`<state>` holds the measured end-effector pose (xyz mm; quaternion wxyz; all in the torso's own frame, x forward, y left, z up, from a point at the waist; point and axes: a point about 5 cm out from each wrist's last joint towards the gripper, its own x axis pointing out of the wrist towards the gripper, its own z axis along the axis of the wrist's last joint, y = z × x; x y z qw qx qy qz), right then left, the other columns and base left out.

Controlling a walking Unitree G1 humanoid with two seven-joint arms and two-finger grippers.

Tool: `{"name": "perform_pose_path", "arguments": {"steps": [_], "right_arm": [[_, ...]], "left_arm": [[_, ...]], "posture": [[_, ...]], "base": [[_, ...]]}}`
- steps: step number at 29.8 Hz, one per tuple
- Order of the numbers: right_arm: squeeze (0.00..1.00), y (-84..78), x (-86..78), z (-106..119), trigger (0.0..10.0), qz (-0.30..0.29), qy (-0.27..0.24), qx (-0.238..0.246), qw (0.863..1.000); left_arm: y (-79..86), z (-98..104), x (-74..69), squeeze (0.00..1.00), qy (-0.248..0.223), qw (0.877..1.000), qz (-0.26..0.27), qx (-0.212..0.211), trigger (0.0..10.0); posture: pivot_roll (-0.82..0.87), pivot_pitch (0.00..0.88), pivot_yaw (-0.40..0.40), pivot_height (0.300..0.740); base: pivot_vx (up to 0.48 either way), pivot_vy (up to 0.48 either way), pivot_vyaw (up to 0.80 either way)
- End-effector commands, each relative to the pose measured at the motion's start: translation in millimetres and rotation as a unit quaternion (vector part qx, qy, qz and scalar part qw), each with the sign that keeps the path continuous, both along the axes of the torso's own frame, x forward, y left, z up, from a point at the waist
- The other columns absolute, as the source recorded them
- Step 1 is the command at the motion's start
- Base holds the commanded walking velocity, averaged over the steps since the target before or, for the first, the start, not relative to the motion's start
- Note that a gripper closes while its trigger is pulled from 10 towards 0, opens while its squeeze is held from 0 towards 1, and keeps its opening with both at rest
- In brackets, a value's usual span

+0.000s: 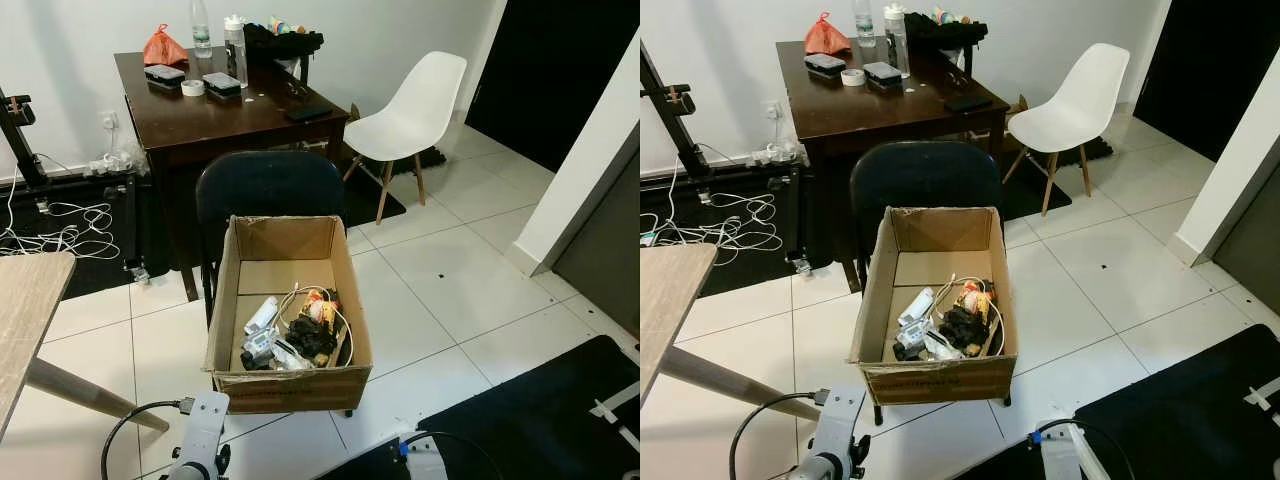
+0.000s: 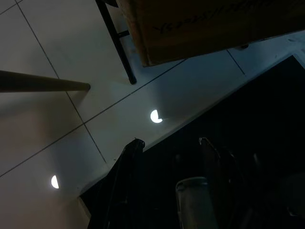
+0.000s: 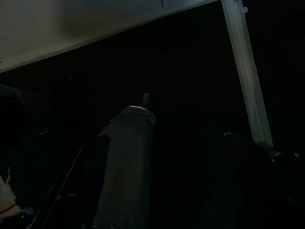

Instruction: Picking trash to rubbish bin

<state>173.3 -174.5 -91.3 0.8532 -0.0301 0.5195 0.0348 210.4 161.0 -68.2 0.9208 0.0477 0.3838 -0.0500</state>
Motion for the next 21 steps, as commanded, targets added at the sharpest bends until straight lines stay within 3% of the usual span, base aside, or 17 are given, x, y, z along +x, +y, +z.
{"name": "perform_pose_path", "arguments": {"steps": [1,21], "right_arm": [[0.0,2.4,-2.1,-1.2,10.0,0.003,0.005,0.0,1.0],[0.0,7.3,-5.2,-2.9,10.0,0.01,0.009,-0.001,1.0]], "left_arm": [[-2.0,-3.4,-5.4,0.0,0.009,1.0,-0.004,0.0,10.0],[-6.3,-4.4,-7.4,0.0,0.01,1.0,-0.004,-0.005,10.0]], "posture": [[0.1,0.011,-0.015,0.74],[0.11,0.024,-0.028,0.74]], "base": [[0.0,0.0,0.0],[0.0,0.0,0.0]]}}
